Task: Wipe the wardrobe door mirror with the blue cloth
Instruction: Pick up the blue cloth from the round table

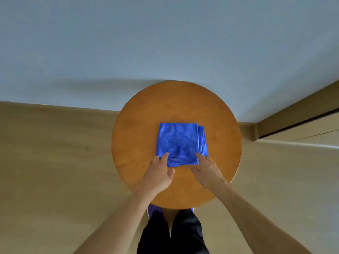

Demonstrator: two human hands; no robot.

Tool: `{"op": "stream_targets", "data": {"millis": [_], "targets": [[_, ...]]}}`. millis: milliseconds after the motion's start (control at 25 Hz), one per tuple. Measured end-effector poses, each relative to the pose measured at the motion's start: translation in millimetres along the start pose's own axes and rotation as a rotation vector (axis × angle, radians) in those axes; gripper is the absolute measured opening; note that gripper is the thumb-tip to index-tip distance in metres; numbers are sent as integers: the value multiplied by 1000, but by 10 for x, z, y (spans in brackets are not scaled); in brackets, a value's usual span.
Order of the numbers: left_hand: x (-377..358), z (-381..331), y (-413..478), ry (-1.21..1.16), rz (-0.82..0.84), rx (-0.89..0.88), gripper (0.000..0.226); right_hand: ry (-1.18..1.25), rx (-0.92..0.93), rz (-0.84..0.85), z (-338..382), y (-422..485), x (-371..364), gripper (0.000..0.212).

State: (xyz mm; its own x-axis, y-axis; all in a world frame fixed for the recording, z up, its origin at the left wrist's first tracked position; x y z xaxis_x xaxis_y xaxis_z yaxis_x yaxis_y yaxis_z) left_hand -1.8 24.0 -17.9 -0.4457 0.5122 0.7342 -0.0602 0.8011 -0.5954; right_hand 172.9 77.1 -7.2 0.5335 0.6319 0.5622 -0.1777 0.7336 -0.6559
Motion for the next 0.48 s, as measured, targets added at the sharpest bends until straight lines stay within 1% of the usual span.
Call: {"op": "stream_targets", "data": {"millis": [120, 200, 360, 480], "targets": [[-119, 47, 292, -16, 0, 93, 67, 25, -9, -67, -155, 307, 10, 59], [-153, 75, 478, -30, 5, 137, 68, 36, -39, -81, -217, 502, 20, 61], [-200, 79, 792, -98, -33, 171, 72, 67, -88, -113, -281, 852, 3, 67], [-248, 80, 967, -99, -81, 238, 76, 91, -118, -127, -300, 1029, -34, 73]]}}
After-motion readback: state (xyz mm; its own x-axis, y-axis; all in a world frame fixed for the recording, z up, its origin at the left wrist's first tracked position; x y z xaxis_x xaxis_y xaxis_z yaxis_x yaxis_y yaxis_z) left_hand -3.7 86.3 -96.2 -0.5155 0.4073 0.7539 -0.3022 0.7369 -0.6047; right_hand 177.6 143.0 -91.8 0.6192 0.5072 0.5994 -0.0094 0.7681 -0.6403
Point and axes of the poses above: each hand's wrist, its own y-axis towards the middle knuckle, its own x-axis out of the back of the hand, z = x × y, the point moved 3 cm from there along y, towards the middle knuckle, and after that the axes turned 12 degrees about y, right-handed, at the moved point
